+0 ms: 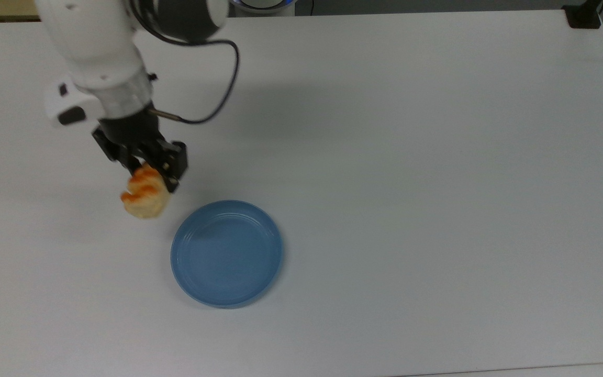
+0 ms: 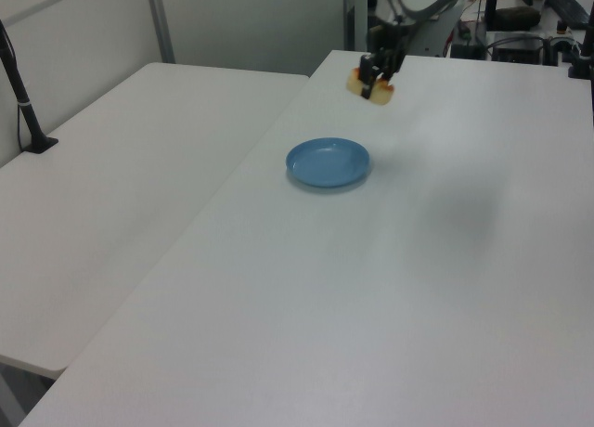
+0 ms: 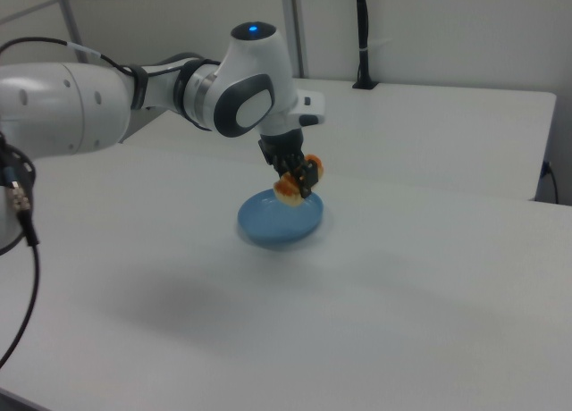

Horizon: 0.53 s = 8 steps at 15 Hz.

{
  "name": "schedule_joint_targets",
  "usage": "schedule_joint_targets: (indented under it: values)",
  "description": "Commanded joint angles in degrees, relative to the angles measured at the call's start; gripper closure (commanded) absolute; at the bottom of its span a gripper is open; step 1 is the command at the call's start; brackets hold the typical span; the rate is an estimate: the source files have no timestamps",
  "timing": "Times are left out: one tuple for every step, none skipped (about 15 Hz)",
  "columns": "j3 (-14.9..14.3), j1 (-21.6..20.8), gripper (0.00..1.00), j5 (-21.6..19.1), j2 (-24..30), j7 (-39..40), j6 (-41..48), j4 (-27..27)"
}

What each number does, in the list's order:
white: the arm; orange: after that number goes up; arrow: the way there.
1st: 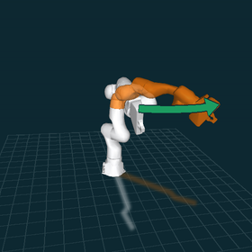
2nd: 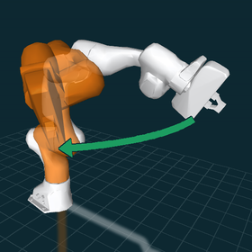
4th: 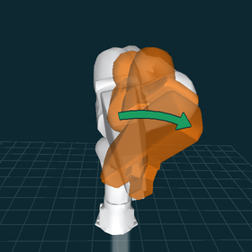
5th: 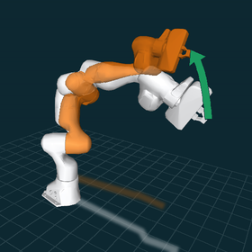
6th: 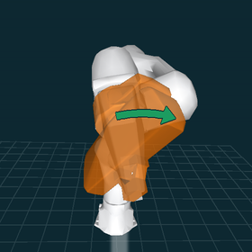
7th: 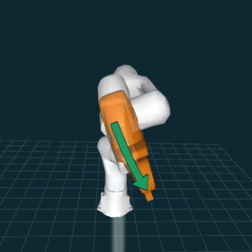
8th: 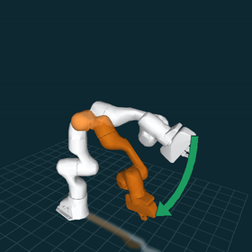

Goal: Put the bread onto the plate
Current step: 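Lift the held bread roll and carry it over the blue plate, then lower the bread roll onto the plate and open the gripper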

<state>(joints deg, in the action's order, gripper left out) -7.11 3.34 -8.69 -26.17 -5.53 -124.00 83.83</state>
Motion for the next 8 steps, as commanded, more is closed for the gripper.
schedule_joint_targets:
  values:
    - [0.25,-3.68,0.37,2.35,-6.86,-2.30,-7.21,-4.20]
    - [0.78,-4.04,0.37,3.66,-8.01,-2.21,-8.35,-4.28]
    - [1.57,-4.22,0.36,4.98,-9.24,-2.21,-9.32,-4.37]
    - [2.79,-4.22,0.36,6.21,-10.47,-2.21,-10.29,-5.16]
    - [3.50,-4.22,0.36,7.36,-11.87,-2.38,-10.47,-6.12]
    - [3.94,-4.22,0.36,8.06,-12.84,-2.30,-10.56,-6.48]
    - [4.29,-4.22,0.35,8.42,-13.64,-2.21,-10.65,-7.00]
    - [4.73,-4.22,0.35,8.94,-14.25,-2.21,-10.91,-7.18]
